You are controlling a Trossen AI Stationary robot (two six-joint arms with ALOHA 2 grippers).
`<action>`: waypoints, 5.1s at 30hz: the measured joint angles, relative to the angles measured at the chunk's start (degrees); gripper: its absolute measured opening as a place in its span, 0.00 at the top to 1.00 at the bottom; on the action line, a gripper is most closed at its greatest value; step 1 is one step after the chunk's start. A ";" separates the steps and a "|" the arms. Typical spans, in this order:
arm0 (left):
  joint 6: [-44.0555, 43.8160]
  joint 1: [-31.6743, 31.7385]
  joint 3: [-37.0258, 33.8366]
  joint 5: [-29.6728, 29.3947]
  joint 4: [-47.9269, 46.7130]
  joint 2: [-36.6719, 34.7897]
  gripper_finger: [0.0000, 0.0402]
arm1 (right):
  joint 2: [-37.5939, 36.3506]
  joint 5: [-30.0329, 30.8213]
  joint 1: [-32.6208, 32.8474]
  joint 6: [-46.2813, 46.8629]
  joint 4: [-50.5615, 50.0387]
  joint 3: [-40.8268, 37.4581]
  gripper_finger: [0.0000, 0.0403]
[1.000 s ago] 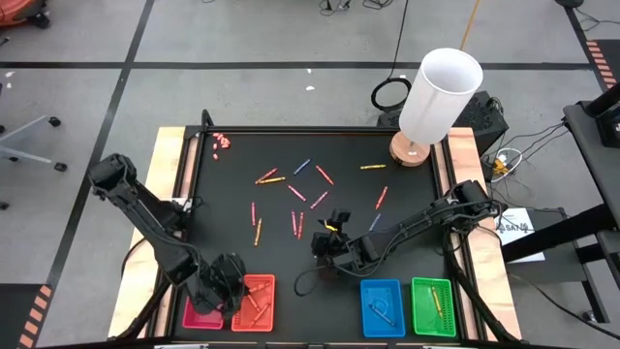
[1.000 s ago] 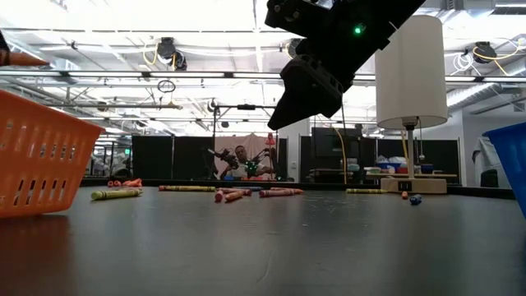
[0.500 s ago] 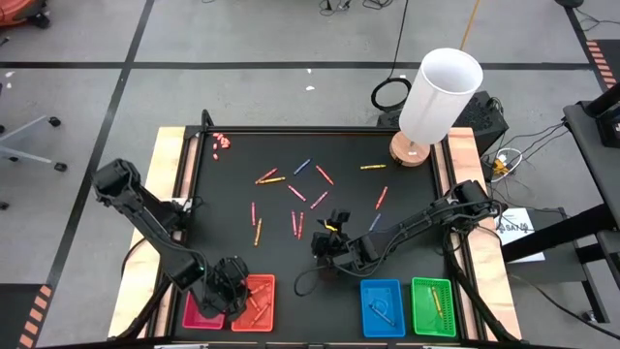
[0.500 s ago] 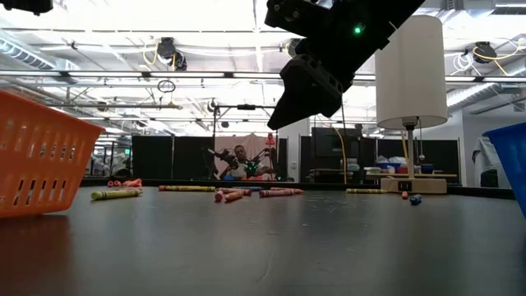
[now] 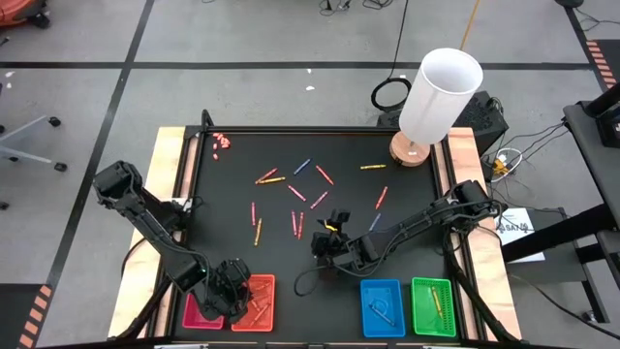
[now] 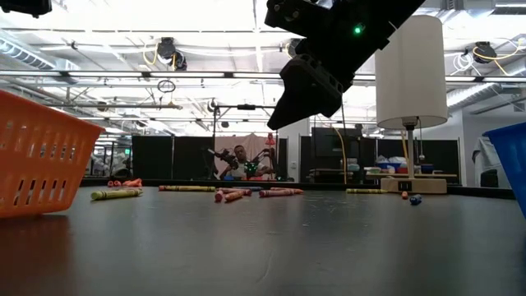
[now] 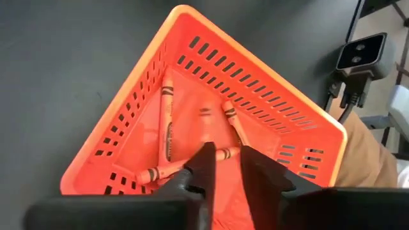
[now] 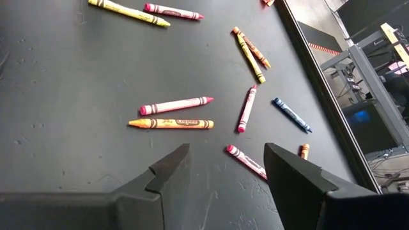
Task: Sort crayons
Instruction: Put the orange crayon into the orange bin, then put the red crayon into the red bin
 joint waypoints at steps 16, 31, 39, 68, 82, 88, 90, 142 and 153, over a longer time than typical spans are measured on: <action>20.89 8.92 -0.02 5.18 -0.34 -5.28 0.60 | 0.00 0.00 -0.27 0.00 0.04 0.00 0.55; 56.59 18.64 -0.02 -24.63 -1.18 -13.79 0.60 | 0.00 -4.28 -3.88 -1.10 0.37 0.00 0.55; 57.54 24.16 -0.27 -30.15 -8.73 -13.79 0.60 | 0.00 -17.97 -9.55 -6.19 -0.62 0.00 0.55; 52.94 24.93 -9.49 -26.65 -4.43 -13.75 0.60 | 0.00 -53.31 -33.78 -39.18 -3.76 0.00 0.55; 49.93 24.64 -9.49 -24.41 -4.31 -13.77 0.60 | 5.84 -58.55 -36.41 -41.97 -3.42 0.16 0.76; 49.96 24.64 -9.49 -24.41 -4.14 -13.77 0.60 | 6.01 -58.13 -36.44 -37.57 -5.02 0.24 0.87; 49.96 24.64 -9.49 -24.41 -4.12 -13.77 0.60 | 6.04 -58.07 -36.12 -35.82 -5.43 0.22 0.92; 56.31 24.58 -9.49 -24.15 5.30 -13.77 0.60 | -3.82 -14.24 -7.20 -22.16 0.02 -0.02 0.99; 56.58 24.58 -9.49 -24.03 5.74 -13.77 0.60 | -3.85 -13.97 -7.10 -27.21 0.09 -0.02 0.99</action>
